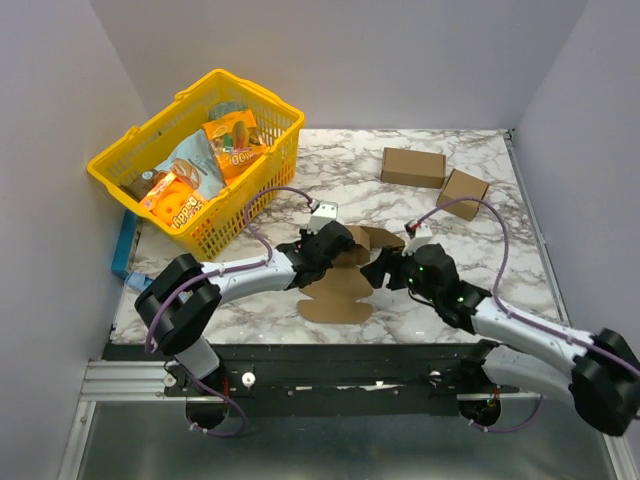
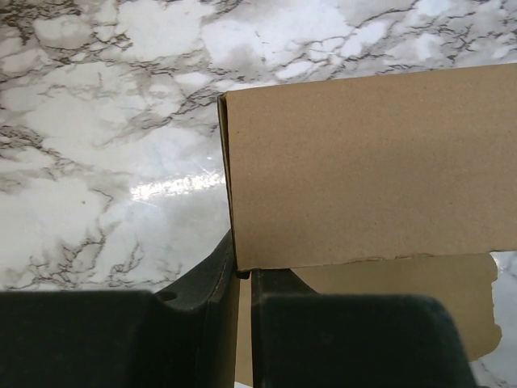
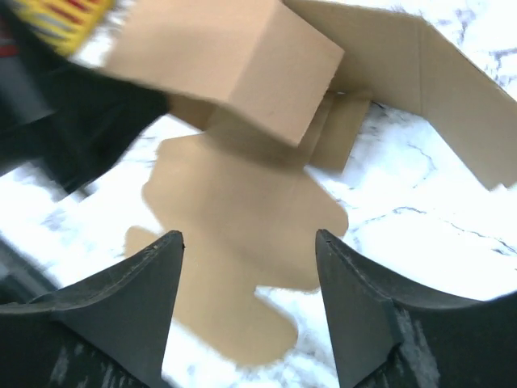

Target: Fold the paper box

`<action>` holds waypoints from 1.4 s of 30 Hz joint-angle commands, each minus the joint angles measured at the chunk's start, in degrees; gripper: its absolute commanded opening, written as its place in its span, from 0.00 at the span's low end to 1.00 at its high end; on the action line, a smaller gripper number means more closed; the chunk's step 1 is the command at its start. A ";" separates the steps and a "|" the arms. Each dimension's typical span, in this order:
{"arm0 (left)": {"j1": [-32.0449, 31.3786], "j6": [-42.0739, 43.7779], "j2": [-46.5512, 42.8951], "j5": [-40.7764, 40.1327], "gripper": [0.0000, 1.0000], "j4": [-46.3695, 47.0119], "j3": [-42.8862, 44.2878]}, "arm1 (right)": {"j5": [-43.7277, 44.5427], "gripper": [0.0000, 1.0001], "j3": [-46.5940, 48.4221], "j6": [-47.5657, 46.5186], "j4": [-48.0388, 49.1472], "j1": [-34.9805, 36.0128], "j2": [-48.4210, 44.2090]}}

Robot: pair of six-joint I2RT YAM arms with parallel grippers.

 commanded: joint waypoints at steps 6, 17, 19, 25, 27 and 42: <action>1.93 3.63 -2.90 1.98 0.10 -1.04 -2.53 | -3.48 0.82 12.65 -5.50 -26.84 -11.74 -10.37; 1.93 3.28 -3.61 2.95 0.10 -0.42 -3.15 | -17.67 0.70 26.80 -5.34 -15.68 -28.49 23.29; 1.93 2.93 -3.52 3.30 0.09 -0.07 -3.41 | -19.78 0.70 28.30 -5.77 -13.32 -28.58 29.26; 1.93 2.67 -3.34 3.48 0.10 0.28 -3.24 | -27.69 0.68 23.23 -7.35 -6.64 -26.74 35.53; 1.93 2.67 -2.99 3.74 0.10 0.28 -3.24 | -28.57 0.68 21.63 -8.14 -4.53 -24.90 35.18; 0.70 1.44 -2.47 4.36 0.09 1.34 -3.50 | -33.85 0.66 15.12 -7.28 -1.36 -20.14 33.95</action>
